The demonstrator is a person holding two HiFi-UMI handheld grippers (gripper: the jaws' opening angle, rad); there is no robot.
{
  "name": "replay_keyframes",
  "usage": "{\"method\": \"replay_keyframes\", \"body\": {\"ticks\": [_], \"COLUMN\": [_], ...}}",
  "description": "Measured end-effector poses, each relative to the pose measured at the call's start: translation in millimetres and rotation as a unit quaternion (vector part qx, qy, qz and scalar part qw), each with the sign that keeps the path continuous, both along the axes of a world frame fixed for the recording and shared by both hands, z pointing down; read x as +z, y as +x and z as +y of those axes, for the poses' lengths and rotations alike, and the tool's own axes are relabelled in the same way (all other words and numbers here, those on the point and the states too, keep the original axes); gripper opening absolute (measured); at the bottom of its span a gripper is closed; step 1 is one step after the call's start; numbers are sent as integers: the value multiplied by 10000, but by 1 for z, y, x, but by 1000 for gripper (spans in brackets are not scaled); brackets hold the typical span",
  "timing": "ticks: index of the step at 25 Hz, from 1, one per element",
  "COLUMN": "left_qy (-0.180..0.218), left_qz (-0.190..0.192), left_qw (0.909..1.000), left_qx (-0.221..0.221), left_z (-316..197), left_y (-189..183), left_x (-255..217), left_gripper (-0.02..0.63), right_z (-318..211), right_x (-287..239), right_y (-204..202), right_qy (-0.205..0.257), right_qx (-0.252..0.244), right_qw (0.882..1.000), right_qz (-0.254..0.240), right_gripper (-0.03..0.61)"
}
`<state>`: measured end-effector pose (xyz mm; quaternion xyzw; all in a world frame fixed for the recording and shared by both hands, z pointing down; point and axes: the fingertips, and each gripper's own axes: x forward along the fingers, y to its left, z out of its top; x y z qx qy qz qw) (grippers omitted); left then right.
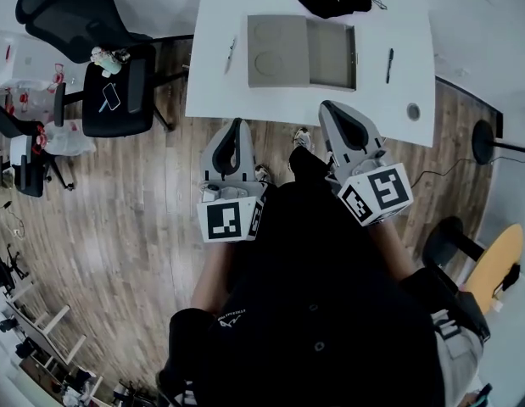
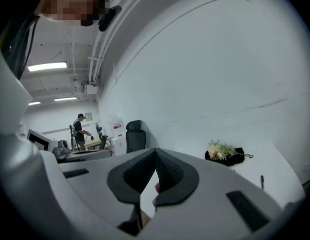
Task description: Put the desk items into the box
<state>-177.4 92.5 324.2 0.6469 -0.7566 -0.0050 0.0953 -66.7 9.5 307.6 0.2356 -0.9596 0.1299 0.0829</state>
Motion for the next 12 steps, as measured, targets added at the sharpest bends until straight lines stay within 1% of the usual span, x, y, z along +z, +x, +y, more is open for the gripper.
{"method": "replay_keyframes", "body": {"ticks": [5,12], "left_qy": [-87,-275], "left_qz": [-35,9], "left_qw": [9993,9961], "left_qx": [-352,-834], "left_z": [-35,-62], "left_y": [2,2], "left_x": [2,17], "left_gripper": [8,8], "right_z": [-44,-73], "right_x": [4,9], "right_y": [-2,-8], "right_qy": [-56,-52], "right_qx": [-333,-911], "right_qw": [9994,9958], "right_qz": [-55,-22], "right_gripper": [-2,-2]}}
